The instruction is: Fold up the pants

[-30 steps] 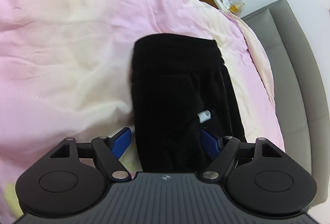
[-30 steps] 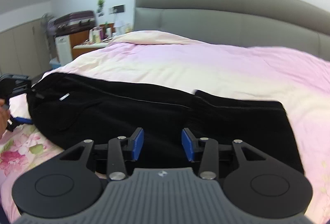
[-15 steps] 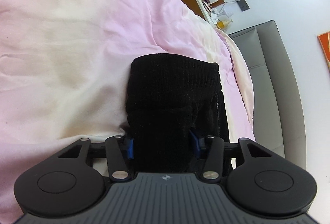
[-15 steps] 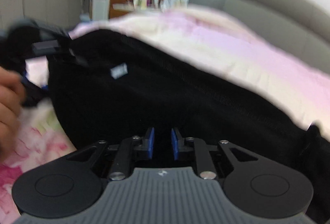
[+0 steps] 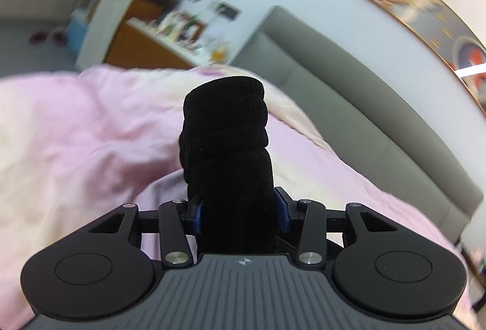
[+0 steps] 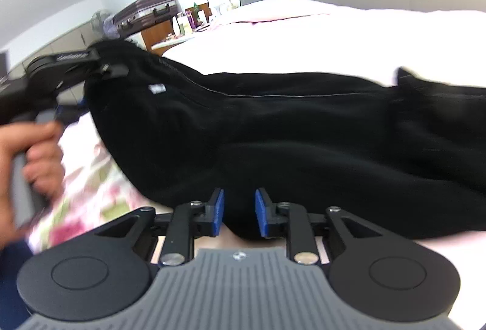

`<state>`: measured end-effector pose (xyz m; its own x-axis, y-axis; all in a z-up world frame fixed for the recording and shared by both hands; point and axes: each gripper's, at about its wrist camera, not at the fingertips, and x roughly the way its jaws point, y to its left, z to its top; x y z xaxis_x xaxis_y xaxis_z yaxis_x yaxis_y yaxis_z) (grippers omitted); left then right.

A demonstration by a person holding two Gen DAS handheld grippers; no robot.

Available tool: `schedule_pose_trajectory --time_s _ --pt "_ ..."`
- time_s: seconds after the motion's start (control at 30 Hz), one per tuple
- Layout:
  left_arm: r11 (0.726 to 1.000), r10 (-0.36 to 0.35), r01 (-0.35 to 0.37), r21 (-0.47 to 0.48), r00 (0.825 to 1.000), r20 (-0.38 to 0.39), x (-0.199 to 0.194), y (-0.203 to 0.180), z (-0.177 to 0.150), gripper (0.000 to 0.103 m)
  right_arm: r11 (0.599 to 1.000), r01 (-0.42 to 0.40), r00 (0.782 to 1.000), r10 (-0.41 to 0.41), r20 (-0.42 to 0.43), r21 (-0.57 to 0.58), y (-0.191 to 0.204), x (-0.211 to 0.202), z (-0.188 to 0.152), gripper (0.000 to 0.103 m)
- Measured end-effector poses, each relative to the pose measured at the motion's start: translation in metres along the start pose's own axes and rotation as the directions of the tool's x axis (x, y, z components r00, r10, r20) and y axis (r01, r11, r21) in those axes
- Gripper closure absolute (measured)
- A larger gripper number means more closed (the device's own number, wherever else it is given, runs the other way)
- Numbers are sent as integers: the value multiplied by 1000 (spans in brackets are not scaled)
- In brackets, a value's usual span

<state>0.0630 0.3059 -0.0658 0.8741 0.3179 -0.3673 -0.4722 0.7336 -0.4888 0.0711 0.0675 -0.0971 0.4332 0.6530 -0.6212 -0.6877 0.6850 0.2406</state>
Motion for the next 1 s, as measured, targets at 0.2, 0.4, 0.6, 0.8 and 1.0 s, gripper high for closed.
schedule_pose_trajectory --time_s 0.2,0.4,0.6,0.8,1.0 --pt "922 -94 92 376 995 -13 -5 -85 -23 54 994 74 997 -76 18 75 -49 -101 0 73" --pt "651 -49 149 744 987 -155 18 -158 -94 55 957 79 988 -112 103 281 -84 -134 -3 72" --pt "408 146 224 885 941 -306 64 -193 -167 25 977 80 993 -96 72 199 -83 -134 -5 72" --pt "301 79 359 884 914 -398 31 -195 -156 13 978 119 992 -126 30 174 -90 -125 -13 72" --pt "834 -179 392 389 857 -483 47 -97 -52 7 977 94 993 -106 55 193 -97 -114 -18 71"
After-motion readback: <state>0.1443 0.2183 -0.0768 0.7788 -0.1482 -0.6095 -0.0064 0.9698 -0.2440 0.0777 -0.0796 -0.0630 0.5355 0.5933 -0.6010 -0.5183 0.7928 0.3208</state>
